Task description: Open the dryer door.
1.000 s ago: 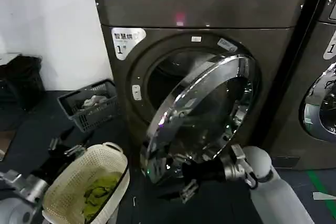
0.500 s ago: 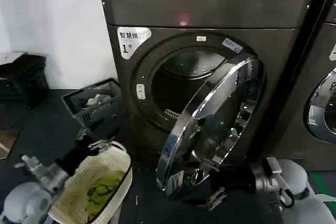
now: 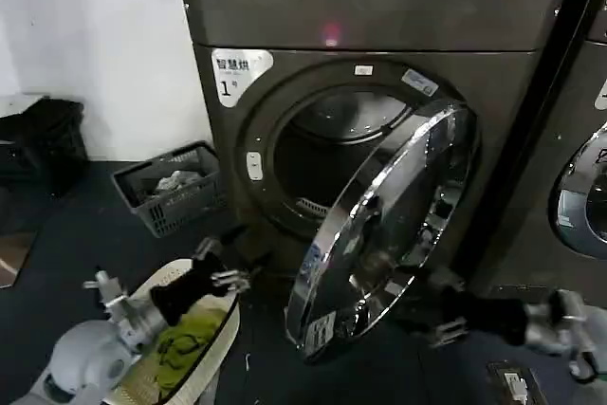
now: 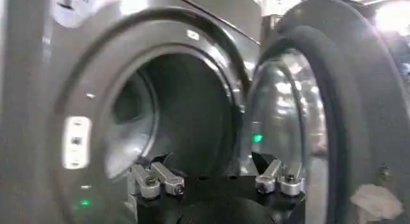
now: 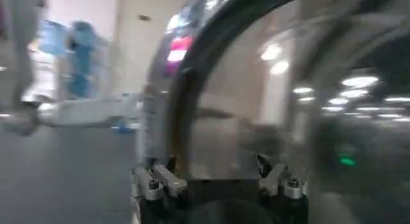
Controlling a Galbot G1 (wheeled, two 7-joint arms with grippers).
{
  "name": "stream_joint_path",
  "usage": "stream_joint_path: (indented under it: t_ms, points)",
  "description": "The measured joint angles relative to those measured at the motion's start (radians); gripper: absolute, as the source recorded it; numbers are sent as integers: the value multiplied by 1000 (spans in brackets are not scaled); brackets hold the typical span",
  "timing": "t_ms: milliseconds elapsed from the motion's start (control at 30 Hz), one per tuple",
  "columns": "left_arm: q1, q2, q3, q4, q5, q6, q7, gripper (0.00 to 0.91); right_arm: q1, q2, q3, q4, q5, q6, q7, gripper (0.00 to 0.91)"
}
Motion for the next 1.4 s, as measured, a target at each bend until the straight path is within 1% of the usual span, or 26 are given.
stream_joint_path:
  t_ms: [100, 200, 433, 500, 633, 700, 833, 1000, 1100, 1267, 1400]
  points:
    - [-26, 16, 51, 9, -11, -8, 7, 907, -14, 8, 83, -20, -13, 0, 55, 907]
    - [-60, 29, 104, 17, -32, -10, 8, 907, -25, 19, 158, -21, -2, 0, 121, 907]
    - [-155, 35, 234, 43, -37, -20, 2, 907, -67, 38, 346, -15, 9, 1, 337, 907]
    - [-180, 36, 274, 49, -37, -27, 3, 907, -82, 38, 386, -9, 4, 10, 404, 907]
    - [-245, 27, 358, 71, -40, -60, 15, 907, -109, 38, 461, 5, 2, -19, 556, 907]
    - [-279, 21, 399, 79, -52, -65, 21, 907, -125, 43, 498, 20, 24, -56, 652, 907]
    - [-349, 4, 478, 98, -64, -67, 15, 907, -153, 57, 568, 47, 30, -88, 828, 907]
    - [-442, -29, 587, 136, -69, -99, 9, 907, -186, 82, 640, 74, 19, -93, 1012, 907]
    - [-505, -60, 662, 169, -77, -103, 4, 907, -206, 92, 677, 87, -7, -95, 1063, 907]
    - [-608, -125, 773, 221, -100, -112, -27, 907, -238, 80, 748, 80, -58, -99, 1110, 907]
    - [-683, -185, 844, 267, -110, -124, -65, 907, -264, 59, 816, 57, -90, -126, 1131, 907]
